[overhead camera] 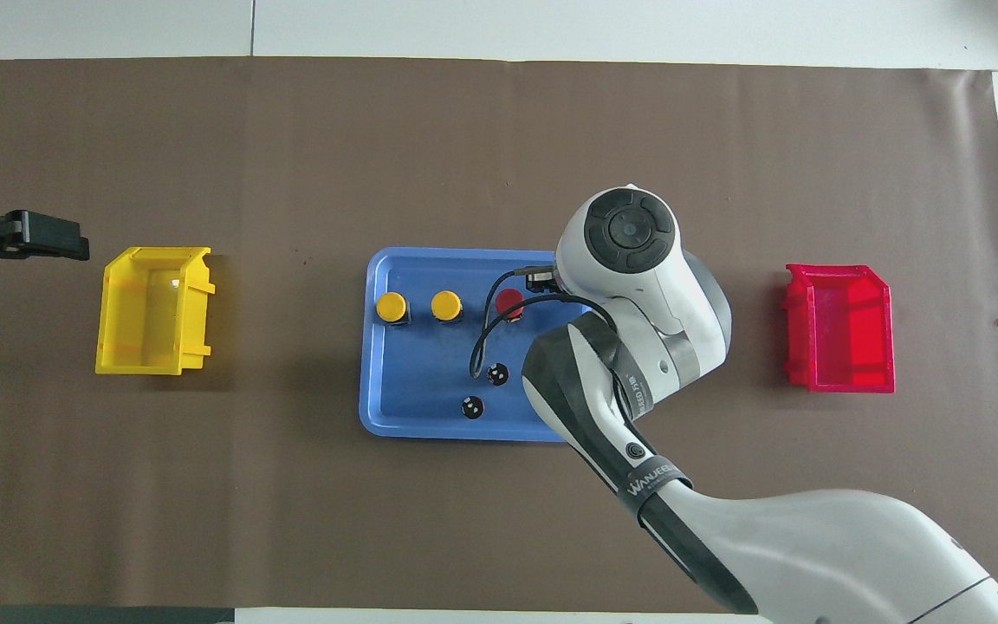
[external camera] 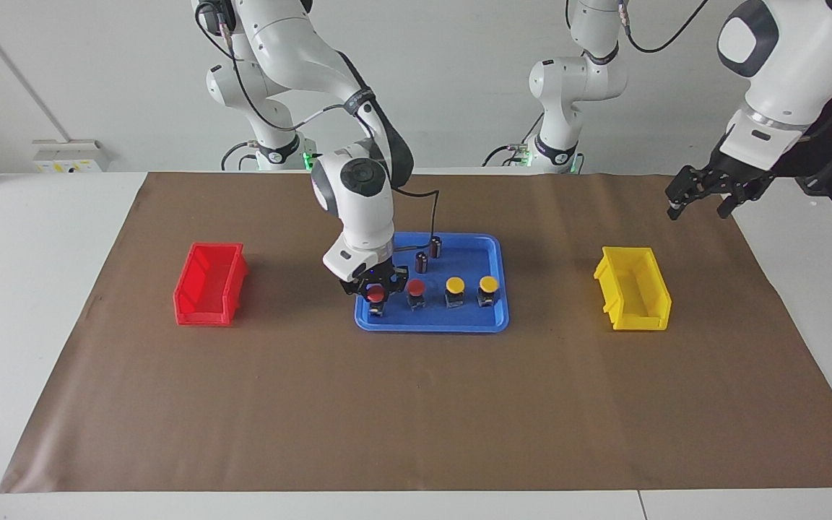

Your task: Sort red and yellow buttons by color

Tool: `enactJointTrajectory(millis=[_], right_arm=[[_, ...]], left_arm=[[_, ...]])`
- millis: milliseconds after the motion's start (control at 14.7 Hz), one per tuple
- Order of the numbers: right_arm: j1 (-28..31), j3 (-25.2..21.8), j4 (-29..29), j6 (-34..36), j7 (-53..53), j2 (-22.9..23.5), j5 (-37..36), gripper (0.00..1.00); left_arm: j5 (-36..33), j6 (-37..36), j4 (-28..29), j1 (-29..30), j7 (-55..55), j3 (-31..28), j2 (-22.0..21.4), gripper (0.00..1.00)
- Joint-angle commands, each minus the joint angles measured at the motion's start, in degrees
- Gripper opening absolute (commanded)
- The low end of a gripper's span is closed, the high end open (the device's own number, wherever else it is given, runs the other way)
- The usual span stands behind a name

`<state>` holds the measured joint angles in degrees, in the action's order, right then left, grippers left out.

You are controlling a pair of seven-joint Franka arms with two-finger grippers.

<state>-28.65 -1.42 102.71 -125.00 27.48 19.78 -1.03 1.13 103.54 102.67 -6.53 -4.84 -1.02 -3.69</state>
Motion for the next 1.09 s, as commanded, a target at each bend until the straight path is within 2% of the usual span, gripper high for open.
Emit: enactJointTrajectory(millis=[0,136,273,341,477,682,1023], right_arm=[[1.92,0.46,-8.90,7.73,-1.72,0.88,0.76,0.18],[4.81,0.46,-9.46,11.60,-6.35,-1.65,0.94,0.18],[10.16,0.46,-5.70,16.43,-14.78,-7.79,0.94,0.18],[13.76,0.46,-1.41,17.84,-20.91,-11.91,1.03,0.18],[20.00,0.46,8.69,14.89,-29.90,-18.69,1.11,0.18],[27.30,0.28,16.54,10.66,-39.31,-21.79,1.29,0.19],[31.37,0.28,20.16,7.93,-44.87,-23.20,1.29,0.19]], left_arm=[[-1.04,7.53,7.00,-7.68,-11.91,0.31,-1.32,0.95],[-1.13,11.49,9.12,-12.78,-19.04,0.31,-0.18,0.87],[-2.26,13.52,9.04,-18.06,-25.37,0.22,3.06,0.82],[-3.40,15.79,9.04,-20.52,-29.05,0.31,5.17,0.81],[-3.94,18.79,8.86,-23.60,-33.29,0.22,8.86,0.80],[-4.21,21.52,9.12,-26.24,-35.68,0.22,12.56,0.80],[-5.09,24.78,10.27,-27.39,-37.26,0.22,15.20,0.80]])
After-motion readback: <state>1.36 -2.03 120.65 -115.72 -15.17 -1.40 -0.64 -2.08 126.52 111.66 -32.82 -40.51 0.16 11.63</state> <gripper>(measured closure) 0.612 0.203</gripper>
